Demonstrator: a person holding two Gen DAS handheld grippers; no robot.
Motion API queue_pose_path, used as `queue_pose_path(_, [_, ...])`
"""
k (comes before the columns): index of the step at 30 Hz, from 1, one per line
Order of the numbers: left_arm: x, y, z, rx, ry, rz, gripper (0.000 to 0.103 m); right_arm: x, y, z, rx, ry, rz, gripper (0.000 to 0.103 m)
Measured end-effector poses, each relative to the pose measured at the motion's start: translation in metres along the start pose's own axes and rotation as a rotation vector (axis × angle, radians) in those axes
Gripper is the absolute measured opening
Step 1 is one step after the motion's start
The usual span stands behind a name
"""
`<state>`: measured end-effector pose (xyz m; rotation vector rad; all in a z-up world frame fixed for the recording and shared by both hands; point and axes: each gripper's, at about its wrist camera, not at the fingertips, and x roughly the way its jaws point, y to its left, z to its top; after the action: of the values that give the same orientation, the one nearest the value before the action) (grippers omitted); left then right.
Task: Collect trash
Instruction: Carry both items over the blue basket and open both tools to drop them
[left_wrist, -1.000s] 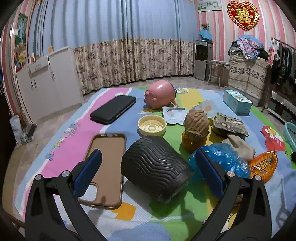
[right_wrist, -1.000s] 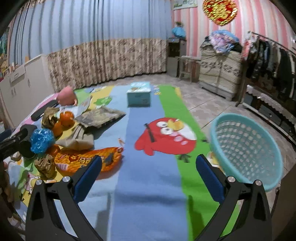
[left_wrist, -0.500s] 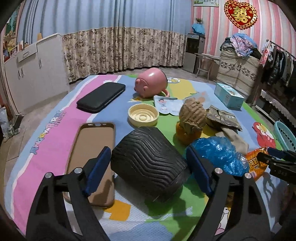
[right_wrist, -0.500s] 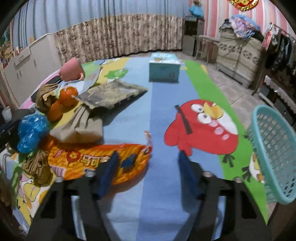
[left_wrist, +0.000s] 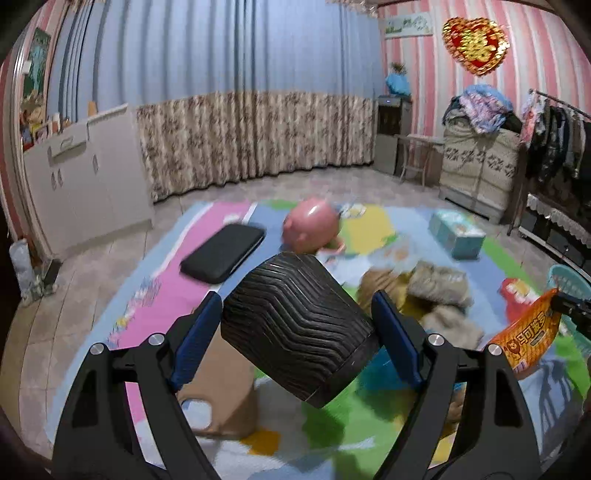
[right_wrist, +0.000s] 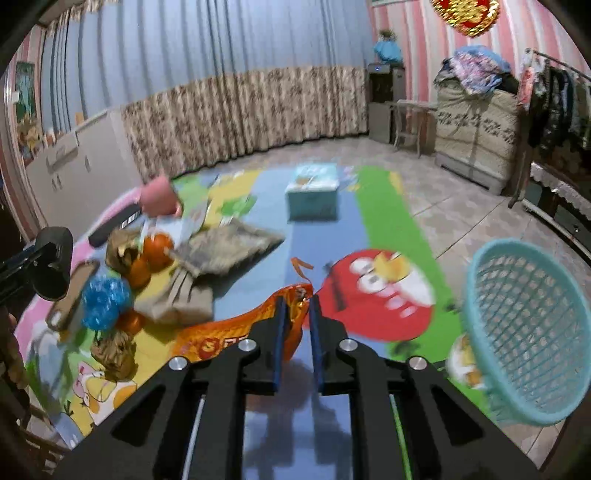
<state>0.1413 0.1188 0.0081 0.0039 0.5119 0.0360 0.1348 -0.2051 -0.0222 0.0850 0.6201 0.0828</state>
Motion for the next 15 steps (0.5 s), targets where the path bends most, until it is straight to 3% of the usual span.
queue_pose_path(7, [-0.022,-0.077,0.034,0.049,-0.097,-0.132,0.081,-0.062,-0.078,0.029,0.105,-0.141,-0.090,0.013])
queue_pose_path(15, [-0.030,-0.206,0.044,0.125,-0.149,-0.342,0.081,-0.100,-0.185,0.029,0.227,-0.190,-0.282,0.013])
